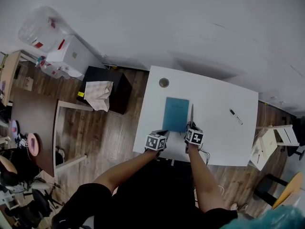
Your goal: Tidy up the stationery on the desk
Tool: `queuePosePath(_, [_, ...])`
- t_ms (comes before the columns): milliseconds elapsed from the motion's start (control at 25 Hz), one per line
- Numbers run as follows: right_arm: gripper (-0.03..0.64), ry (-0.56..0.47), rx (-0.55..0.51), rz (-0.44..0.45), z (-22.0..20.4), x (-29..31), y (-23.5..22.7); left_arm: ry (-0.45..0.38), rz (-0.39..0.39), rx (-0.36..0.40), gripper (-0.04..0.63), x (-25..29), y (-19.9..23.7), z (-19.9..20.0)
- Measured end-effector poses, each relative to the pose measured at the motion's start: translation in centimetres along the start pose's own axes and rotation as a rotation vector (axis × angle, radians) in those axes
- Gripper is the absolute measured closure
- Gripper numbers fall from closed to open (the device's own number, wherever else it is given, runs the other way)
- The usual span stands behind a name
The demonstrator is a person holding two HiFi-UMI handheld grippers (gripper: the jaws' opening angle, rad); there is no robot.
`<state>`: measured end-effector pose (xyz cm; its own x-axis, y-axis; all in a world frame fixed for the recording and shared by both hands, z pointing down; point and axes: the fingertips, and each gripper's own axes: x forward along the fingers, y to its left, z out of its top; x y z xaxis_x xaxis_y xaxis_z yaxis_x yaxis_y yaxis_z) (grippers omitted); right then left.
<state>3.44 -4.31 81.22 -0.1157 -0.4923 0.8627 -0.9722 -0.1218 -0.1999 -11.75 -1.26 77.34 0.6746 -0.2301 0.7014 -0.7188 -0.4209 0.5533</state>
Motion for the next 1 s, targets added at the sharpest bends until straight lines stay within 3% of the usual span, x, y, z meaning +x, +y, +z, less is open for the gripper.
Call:
queuePosePath(600, [0.489,-0.046,0.047,0.045,-0.5,-4.0,-2.4,0.012,-0.023,0.042,0.580,2.6,-4.0,0.0])
queuePosePath(1000, [0.489,-0.048,-0.052,0.124,0.1,-7.0,-9.1,-0.008,-0.067,0.011,0.580,7.9,-11.4,0.2])
